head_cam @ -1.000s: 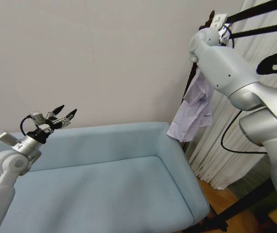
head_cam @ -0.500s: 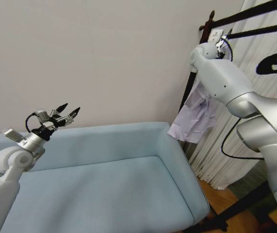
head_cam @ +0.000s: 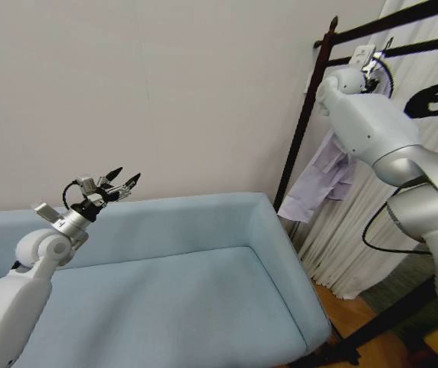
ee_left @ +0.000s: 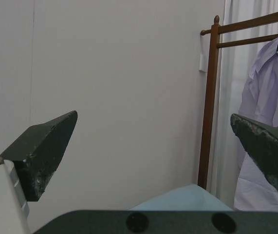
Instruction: Pick up the clothes from the sofa and hang them on the clothes hanger.
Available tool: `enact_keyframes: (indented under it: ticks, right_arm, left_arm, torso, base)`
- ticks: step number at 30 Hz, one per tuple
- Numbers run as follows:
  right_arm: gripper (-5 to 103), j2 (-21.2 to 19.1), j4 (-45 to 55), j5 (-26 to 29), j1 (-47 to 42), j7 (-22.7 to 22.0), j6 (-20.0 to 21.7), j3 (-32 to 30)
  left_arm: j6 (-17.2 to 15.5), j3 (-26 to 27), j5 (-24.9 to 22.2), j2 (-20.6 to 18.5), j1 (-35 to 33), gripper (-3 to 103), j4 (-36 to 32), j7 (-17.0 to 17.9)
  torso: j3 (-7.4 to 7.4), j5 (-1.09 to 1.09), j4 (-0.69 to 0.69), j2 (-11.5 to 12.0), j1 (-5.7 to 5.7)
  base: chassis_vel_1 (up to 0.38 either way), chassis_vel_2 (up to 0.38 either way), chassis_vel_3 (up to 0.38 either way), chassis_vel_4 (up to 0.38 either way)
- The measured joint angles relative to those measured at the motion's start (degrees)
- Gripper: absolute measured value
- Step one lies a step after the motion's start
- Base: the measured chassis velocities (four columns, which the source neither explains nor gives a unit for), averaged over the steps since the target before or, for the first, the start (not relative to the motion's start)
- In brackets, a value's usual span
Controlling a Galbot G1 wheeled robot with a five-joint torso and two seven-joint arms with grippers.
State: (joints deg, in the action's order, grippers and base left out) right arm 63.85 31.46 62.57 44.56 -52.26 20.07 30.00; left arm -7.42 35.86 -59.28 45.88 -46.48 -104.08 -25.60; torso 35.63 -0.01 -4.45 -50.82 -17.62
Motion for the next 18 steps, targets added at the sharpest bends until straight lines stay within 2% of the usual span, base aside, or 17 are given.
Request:
enact_keyframes:
  ticks: [18]
  right_arm:
    - [2,-1.3,3.9,3.8,-2.1,-2.7,1.0,-0.3]
  left_arm:
    - [0.1,1.0,0.1,0.5,-0.7,100,-0.4,-0.3]
  torso:
    - [-0.01,-0.01,-0.02,0.0,0.01]
  base:
    - [0.000,0.000,0.000,0.000]
